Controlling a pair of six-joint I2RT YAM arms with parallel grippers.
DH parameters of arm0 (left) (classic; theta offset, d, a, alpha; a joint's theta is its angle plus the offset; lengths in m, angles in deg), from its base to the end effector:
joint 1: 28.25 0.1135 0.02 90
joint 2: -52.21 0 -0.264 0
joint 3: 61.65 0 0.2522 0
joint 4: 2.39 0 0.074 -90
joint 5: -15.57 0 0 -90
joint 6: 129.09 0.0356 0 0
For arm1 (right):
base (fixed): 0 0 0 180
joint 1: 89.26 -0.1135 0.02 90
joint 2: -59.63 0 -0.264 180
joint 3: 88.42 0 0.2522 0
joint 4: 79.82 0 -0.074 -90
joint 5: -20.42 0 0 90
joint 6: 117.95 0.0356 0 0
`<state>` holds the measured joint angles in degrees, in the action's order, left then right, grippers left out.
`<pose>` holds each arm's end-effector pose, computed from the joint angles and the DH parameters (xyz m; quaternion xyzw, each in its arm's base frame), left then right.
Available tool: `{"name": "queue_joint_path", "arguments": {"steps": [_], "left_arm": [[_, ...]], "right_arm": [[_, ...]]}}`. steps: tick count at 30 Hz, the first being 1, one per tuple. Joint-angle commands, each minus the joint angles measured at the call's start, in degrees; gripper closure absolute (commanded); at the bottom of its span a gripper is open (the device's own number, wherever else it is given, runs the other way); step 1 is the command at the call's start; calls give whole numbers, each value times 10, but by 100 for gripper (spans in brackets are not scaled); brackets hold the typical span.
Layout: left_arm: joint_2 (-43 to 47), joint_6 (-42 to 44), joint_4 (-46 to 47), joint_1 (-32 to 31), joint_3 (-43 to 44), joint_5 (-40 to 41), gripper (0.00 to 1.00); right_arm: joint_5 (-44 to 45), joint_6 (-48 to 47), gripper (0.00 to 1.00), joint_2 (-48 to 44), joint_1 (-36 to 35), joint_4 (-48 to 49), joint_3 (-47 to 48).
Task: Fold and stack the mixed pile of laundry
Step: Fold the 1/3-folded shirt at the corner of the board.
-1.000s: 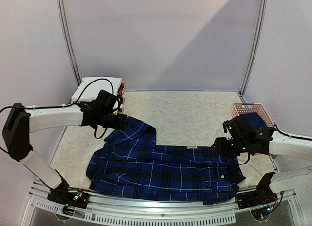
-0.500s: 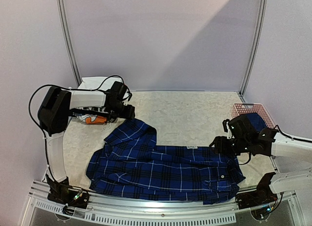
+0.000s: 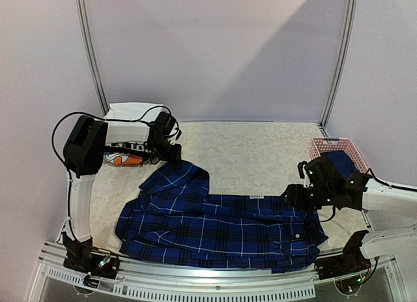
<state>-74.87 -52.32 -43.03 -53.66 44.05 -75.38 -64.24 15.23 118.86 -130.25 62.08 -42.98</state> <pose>0.4202 -0.2002 0.1354 0.1049 0.9646 -0.0876 0.2255 0.1512 0.1270 0.1941 0.0332 0.9437 0.1859 0.2715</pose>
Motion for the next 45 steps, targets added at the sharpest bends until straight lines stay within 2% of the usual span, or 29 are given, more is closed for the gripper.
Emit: {"name": "queue_joint_path", "arguments": {"steps": [1, 5, 11, 21, 25, 28, 32, 38, 45], "left_arm": [[-14, 4, -6, 6, 19, -17, 74], [-9, -1, -3, 5, 21, -33, 100], [71, -15, 27, 0, -30, -44, 100], [308, -4, 60, -54, -165, -12, 100], [397, -4, 61, -96, -220, 7, 100], [483, -15, 82, -139, -295, 42, 100], [577, -65, 108, -185, -389, 50, 100], [612, -157, 120, -270, -432, 79, 100], [564, -209, 151, -359, -379, 113, 100]], "right_arm": [[-3, -3, 32, -15, -3, -3, -9], [-3, -1, 32, -18, -3, -8, -9], [5, -2, 32, -27, -3, -20, 3], [26, -17, 32, -37, -2, -47, 48], [32, -20, 31, -42, -3, -54, 63], [38, -21, 31, -48, -2, -60, 68], [40, -21, 31, -56, -2, -62, 70], [30, -20, 31, -54, -2, -48, 69], [-1, -22, 31, -53, -2, -31, 70]]}}
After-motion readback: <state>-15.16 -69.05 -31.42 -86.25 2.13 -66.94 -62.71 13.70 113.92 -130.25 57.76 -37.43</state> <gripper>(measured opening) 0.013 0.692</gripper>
